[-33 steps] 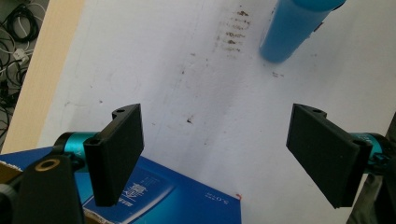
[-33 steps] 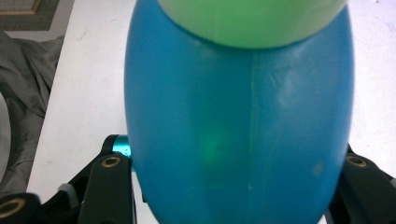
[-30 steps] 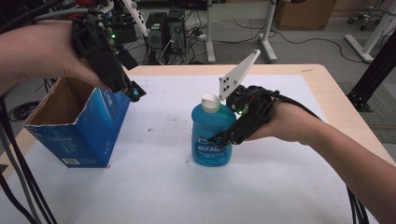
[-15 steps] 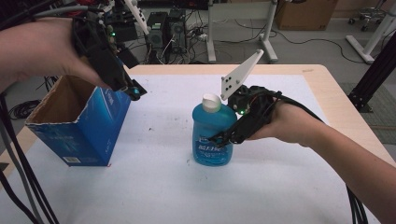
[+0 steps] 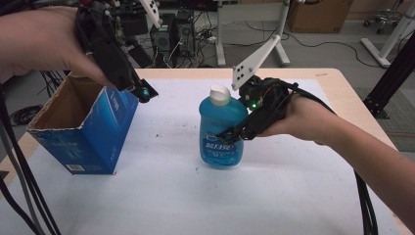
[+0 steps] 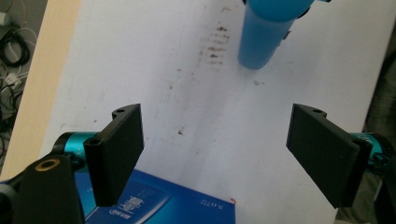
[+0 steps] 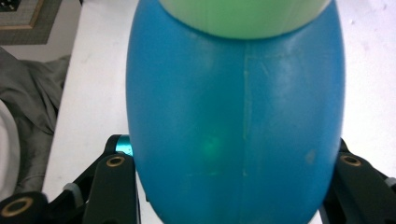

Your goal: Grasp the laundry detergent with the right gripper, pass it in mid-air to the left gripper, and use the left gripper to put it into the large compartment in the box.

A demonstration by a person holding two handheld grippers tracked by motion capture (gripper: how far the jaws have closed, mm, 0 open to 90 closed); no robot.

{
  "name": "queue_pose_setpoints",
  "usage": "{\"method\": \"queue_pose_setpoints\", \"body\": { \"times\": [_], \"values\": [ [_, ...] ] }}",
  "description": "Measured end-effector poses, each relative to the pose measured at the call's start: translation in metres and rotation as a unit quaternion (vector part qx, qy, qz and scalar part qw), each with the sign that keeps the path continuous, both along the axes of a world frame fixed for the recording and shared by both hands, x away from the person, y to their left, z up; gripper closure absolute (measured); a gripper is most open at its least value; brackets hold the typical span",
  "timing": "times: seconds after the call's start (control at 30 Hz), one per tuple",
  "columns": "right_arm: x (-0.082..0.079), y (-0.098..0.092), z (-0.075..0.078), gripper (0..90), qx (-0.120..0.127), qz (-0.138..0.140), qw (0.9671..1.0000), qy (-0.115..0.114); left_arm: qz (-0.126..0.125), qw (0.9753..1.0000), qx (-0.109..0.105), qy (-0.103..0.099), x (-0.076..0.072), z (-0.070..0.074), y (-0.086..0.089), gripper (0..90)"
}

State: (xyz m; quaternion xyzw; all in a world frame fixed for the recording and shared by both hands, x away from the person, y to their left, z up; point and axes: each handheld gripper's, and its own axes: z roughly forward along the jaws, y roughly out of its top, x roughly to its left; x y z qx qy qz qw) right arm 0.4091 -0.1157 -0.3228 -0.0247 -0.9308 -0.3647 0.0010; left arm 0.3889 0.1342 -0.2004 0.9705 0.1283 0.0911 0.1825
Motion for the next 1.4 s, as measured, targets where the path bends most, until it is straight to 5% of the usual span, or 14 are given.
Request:
{"method": "queue_pose_setpoints", "body": {
  "times": [0.23,0.57,1.4],
  "values": [
    [0.001,0.010,0.024,44.4,0.003,0.017,0.9998,0.003,-0.046,0.9986,-0.021,0.015,-0.001,0.015,-0.012,19.1],
    [-0.004,0.029,0.051,44.5,0.007,0.043,0.9990,-0.001,-0.094,0.9952,-0.013,0.024,-0.004,0.017,-0.035,19.1],
    [-0.004,0.042,0.063,44.5,0.002,0.051,0.9986,-0.010,-0.124,0.9920,0.016,0.016,-0.003,0.009,-0.059,20.2]
  ]
}}
